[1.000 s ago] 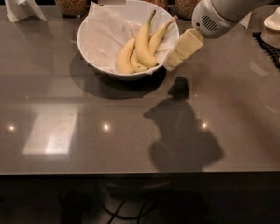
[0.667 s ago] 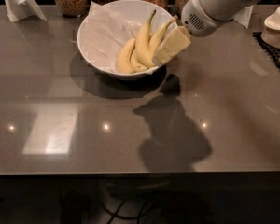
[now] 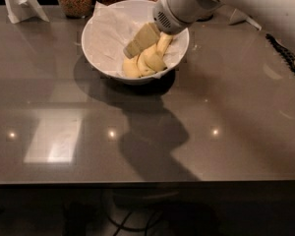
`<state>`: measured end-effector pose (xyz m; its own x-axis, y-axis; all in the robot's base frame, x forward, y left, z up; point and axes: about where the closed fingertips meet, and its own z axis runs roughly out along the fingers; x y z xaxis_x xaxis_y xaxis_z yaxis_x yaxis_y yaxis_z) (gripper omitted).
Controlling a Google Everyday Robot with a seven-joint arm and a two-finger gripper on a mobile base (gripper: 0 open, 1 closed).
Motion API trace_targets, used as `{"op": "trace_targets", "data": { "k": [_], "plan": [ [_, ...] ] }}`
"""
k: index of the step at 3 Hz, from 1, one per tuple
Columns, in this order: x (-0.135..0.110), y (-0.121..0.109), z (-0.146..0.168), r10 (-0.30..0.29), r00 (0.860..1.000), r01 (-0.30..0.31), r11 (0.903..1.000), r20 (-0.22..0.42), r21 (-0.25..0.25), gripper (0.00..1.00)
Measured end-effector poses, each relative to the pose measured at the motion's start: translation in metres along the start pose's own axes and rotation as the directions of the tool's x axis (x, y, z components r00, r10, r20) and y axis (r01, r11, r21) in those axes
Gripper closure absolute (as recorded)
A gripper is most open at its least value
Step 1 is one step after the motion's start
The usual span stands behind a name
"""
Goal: Pick banana from white bowl
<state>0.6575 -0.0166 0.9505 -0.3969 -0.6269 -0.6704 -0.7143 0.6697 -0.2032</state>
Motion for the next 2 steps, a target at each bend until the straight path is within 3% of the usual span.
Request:
{"op": "trace_targets", "data": {
  "k": [1, 2],
  "plan": [
    [-0.021, 0.009, 0.029, 0.037, 0.999, -0.036, 0.9991, 0.034, -0.021, 0.12],
    [-0.018, 0.007, 0.052, 0.083, 0.997, -0.083, 0.9966, 0.0, -0.001, 0.29]
  ]
}}
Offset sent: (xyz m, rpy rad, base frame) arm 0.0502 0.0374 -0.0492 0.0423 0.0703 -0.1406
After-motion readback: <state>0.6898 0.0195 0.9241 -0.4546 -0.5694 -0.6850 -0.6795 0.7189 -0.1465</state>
